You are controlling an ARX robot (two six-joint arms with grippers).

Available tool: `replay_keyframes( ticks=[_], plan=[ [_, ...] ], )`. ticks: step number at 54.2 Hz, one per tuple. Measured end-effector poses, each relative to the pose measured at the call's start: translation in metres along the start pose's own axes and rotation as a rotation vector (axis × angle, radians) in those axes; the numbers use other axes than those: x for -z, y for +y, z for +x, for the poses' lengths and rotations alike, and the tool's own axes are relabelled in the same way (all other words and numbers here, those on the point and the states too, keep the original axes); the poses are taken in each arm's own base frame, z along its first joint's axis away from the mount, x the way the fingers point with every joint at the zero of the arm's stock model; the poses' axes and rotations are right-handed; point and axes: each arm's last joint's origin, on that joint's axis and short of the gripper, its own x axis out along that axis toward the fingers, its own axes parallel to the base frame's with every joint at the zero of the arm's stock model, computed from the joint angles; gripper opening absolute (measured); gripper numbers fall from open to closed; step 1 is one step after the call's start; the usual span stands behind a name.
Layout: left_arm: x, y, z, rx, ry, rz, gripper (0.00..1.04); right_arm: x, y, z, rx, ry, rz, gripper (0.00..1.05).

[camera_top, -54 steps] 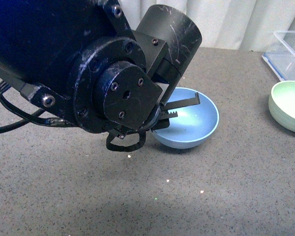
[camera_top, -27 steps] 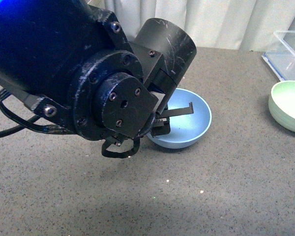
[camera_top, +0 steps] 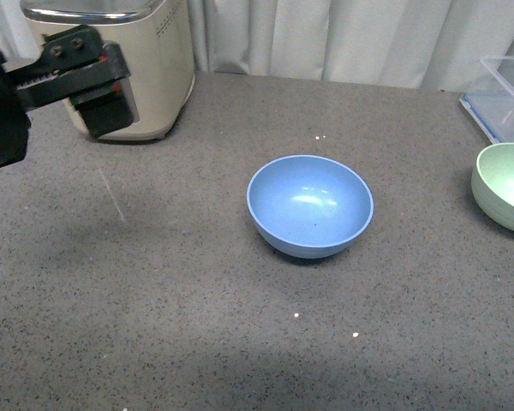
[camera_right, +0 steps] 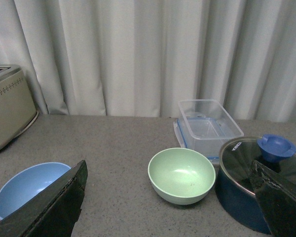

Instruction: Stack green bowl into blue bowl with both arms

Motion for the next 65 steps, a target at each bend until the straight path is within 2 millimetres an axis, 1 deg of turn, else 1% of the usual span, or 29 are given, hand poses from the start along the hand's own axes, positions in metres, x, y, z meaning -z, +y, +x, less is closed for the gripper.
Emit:
replay_keyframes(
  ticks=[4, 6, 8, 10, 11, 13, 16, 20, 23, 25, 46, 48, 51, 65],
  plan=[
    [0.002, 0.013, -0.013, 0.05, -0.143, 0.096, 0.72, 0.0, 0.0, 0.0, 0.0, 0.0, 0.0, 0.96],
    [-0.002, 0.018, -0.023, 0.072, -0.236, 0.156, 0.65, 0.0, 0.0, 0.0, 0.0, 0.0, 0.0, 0.96],
    [-0.009, 0.022, -0.033, 0.089, -0.315, 0.179, 0.58, 0.0, 0.0, 0.0, 0.0, 0.0, 0.0, 0.96],
    [-0.014, 0.025, -0.04, 0.092, -0.353, 0.197, 0.53, 0.0, 0.0, 0.0, 0.0, 0.0, 0.0, 0.96],
    [-0.015, 0.027, -0.042, 0.091, -0.362, 0.203, 0.51, 0.0, 0.0, 0.0, 0.0, 0.0, 0.0, 0.96],
    [-0.017, 0.031, -0.049, 0.092, -0.382, 0.223, 0.44, 0.0, 0.0, 0.0, 0.0, 0.0, 0.0, 0.96],
    [-0.013, 0.042, -0.059, 0.083, -0.375, 0.255, 0.3, 0.0, 0.0, 0.0, 0.0, 0.0, 0.0, 0.96],
    [-0.009, 0.049, -0.066, 0.075, -0.36, 0.27, 0.19, 0.0, 0.0, 0.0, 0.0, 0.0, 0.0, 0.96],
    [-0.007, 0.055, -0.073, 0.07, -0.357, 0.275, 0.08, 0.0, 0.0, 0.0, 0.0, 0.0, 0.0, 0.96],
    [-0.007, 0.058, -0.076, 0.069, -0.358, 0.274, 0.04, 0.0, 0.0, 0.0, 0.0, 0.0, 0.0, 0.96],
    [0.0, 0.079, -0.111, 0.069, -0.363, 0.285, 0.04, 0.0, 0.0, 0.0, 0.0, 0.0, 0.0, 0.96],
    [0.0, 0.084, -0.114, 0.091, -0.359, 0.291, 0.04, 0.0, 0.0, 0.0, 0.0, 0.0, 0.0, 0.96],
    [0.0, 0.089, -0.119, 0.071, -0.364, 0.286, 0.04, 0.0, 0.0, 0.0, 0.0, 0.0, 0.0, 0.96],
    [-0.001, 0.09, -0.132, 0.068, -0.382, 0.285, 0.04, 0.0, 0.0, 0.0, 0.0, 0.0, 0.0, 0.96]
  ],
)
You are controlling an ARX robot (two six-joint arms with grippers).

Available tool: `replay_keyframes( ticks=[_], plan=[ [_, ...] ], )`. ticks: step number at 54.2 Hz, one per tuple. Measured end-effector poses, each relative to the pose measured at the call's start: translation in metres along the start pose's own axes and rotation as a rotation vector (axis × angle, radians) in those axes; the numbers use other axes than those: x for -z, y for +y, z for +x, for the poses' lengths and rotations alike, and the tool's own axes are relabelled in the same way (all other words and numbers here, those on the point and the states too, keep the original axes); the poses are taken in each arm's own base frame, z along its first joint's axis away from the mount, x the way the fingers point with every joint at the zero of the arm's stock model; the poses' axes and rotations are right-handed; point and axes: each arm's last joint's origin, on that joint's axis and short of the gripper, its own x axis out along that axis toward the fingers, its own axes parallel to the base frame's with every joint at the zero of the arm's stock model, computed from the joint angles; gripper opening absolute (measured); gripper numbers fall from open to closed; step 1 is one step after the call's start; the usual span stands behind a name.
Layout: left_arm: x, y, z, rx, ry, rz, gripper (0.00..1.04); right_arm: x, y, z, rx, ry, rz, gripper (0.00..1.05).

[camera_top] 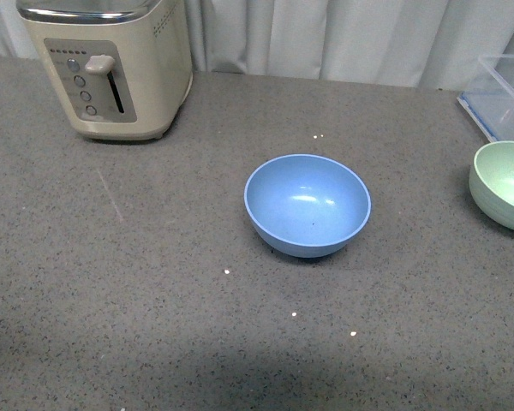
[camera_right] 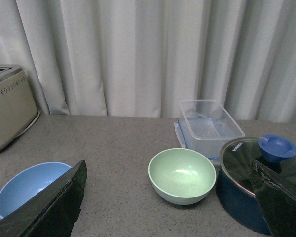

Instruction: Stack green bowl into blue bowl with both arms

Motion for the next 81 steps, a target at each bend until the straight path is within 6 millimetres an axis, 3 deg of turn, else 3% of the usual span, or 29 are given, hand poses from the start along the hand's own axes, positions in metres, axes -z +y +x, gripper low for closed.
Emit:
replay_keyframes(
  ticks=[67, 69, 81],
  plan=[
    [-0.002, 0.0, -0.043, 0.002, -0.011, 0.0, 0.04, 0.0, 0.0, 0.0, 0.0, 0.0, 0.0, 0.96],
    [-0.002, 0.0, -0.043, 0.002, -0.011, 0.0, 0.09, 0.0, 0.0, 0.0, 0.0, 0.0, 0.0, 0.96],
    [-0.002, 0.0, -0.043, 0.002, -0.012, 0.0, 0.61, 0.0, 0.0, 0.0, 0.0, 0.0, 0.0, 0.96]
  ],
)
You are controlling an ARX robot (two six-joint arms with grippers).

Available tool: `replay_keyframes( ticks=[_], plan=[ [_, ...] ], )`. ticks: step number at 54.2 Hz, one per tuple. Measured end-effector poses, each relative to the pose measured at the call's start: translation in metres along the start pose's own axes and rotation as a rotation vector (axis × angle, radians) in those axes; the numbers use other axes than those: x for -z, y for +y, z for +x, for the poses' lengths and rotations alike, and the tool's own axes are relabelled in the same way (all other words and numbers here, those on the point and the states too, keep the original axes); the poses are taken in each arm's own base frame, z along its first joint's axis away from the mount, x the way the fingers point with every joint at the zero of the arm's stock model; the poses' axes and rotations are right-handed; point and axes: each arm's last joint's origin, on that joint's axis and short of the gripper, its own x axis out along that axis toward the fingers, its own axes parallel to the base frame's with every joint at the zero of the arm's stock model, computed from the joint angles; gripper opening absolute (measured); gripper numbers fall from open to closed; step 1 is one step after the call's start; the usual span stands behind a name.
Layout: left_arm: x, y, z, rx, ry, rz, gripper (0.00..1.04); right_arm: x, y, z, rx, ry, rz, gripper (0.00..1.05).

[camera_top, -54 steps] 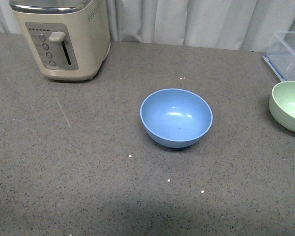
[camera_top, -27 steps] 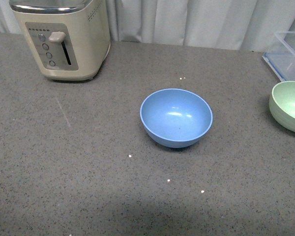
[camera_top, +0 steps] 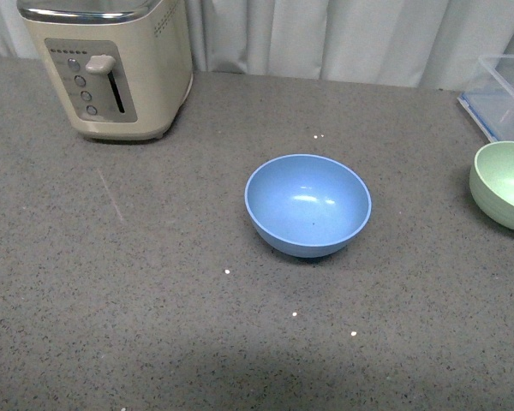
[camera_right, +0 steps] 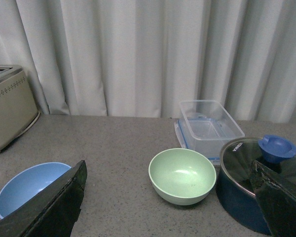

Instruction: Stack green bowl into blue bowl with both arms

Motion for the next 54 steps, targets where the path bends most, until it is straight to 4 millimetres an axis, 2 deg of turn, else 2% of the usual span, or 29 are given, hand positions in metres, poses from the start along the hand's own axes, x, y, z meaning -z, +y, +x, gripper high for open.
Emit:
replay_keyframes(
  ticks=[2, 5, 7, 11, 13, 18, 23, 28, 37, 54],
  plan=[
    [0.0, 0.0, 0.0, 0.0, 0.0, 0.0, 0.68, 0.0, 0.0, 0.0, 0.009, 0.007, 0.004, 0.96],
    [0.0, 0.0, 0.0, 0.0, -0.001, 0.0, 0.77, 0.004, -0.002, 0.003, 0.115, 0.162, 0.023, 0.96],
    [0.0, 0.0, 0.0, -0.001, 0.0, 0.0, 0.84, 0.001, -0.003, 0.005, 0.15, 0.196, 0.019, 0.96],
    [0.0, 0.0, 0.0, 0.0, -0.001, 0.0, 0.98, -0.008, -0.007, 0.02, 0.156, 0.222, 0.015, 0.96],
    [0.0, 0.0, 0.0, 0.0, -0.001, 0.003, 1.0, -0.012, -0.009, 0.027, 0.144, 0.219, 0.01, 0.96],
    [0.0, 0.0, 0.0, 0.0, -0.001, 0.003, 0.98, -0.022, -0.014, 0.05, 0.096, 0.21, -0.029, 0.96],
    [0.0, 0.0, 0.0, 0.0, -0.001, 0.003, 0.98, -0.024, -0.022, 0.086, 0.021, 0.284, -0.099, 0.96],
    [0.0, 0.0, 0.0, -0.001, -0.001, 0.003, 0.98, -0.018, -0.026, 0.115, -0.055, 0.379, -0.155, 0.96],
    [0.0, 0.0, 0.0, 0.0, -0.001, 0.003, 0.98, 0.003, -0.028, 0.181, -0.261, 0.633, -0.32, 0.96],
    [0.0, 0.0, 0.0, 0.0, -0.001, 0.003, 0.98, 0.034, -0.022, 0.241, -0.433, 0.824, -0.479, 0.96]
  ],
)
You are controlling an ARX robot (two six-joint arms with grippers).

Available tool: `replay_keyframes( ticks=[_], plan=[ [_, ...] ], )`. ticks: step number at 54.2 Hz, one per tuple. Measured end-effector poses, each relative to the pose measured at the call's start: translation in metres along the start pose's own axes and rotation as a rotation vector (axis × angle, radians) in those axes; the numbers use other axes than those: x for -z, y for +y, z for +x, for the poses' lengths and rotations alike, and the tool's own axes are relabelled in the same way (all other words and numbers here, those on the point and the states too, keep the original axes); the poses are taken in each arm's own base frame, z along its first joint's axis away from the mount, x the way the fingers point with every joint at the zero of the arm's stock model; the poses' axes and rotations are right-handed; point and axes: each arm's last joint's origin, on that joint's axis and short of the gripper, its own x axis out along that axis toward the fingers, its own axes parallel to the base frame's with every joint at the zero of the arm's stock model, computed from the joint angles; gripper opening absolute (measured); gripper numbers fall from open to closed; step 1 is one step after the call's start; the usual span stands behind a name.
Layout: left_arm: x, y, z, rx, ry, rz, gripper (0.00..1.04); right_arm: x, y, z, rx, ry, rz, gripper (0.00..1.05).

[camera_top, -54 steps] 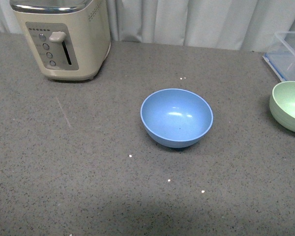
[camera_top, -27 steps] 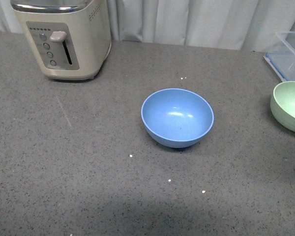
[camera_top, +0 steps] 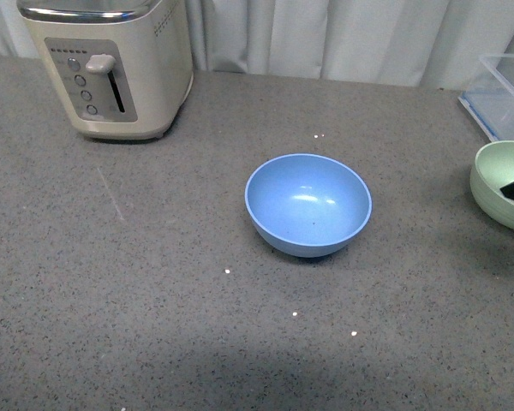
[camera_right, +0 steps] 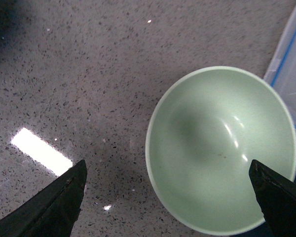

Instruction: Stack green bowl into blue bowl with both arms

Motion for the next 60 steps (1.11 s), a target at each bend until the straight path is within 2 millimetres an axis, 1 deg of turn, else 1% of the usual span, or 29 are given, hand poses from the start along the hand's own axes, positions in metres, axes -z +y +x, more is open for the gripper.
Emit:
replay_keyframes(
  ticks=[9, 20, 35, 47, 51, 55, 59, 60],
  plan=[
    [0.0, 0.0, 0.0, 0.0, 0.0, 0.0, 0.98, -0.001, 0.0, 0.028, -0.063, 0.071, -0.037, 0.96],
    [0.0, 0.0, 0.0, 0.0, 0.0, 0.0, 0.98, 0.0, 0.007, 0.05, -0.098, 0.119, -0.071, 0.96],
    [0.0, 0.0, 0.0, 0.0, 0.0, 0.0, 0.98, 0.002, 0.008, 0.067, -0.091, 0.167, -0.08, 0.96],
    [0.0, 0.0, 0.0, 0.0, 0.0, 0.0, 0.98, 0.003, 0.006, 0.07, -0.085, 0.177, -0.08, 0.96],
    [0.0, 0.0, 0.0, 0.0, 0.0, 0.0, 0.98, 0.003, 0.005, 0.07, -0.084, 0.178, -0.075, 0.89],
    [0.0, 0.0, 0.0, 0.0, 0.0, 0.0, 0.98, 0.001, 0.003, 0.07, -0.083, 0.175, -0.073, 0.78],
    [0.0, 0.0, 0.0, 0.0, 0.0, 0.0, 0.98, 0.001, 0.002, 0.07, -0.079, 0.173, -0.072, 0.64],
    [0.0, 0.0, 0.0, 0.0, 0.0, 0.0, 0.98, 0.001, 0.002, 0.07, -0.078, 0.173, -0.072, 0.59]
  ],
)
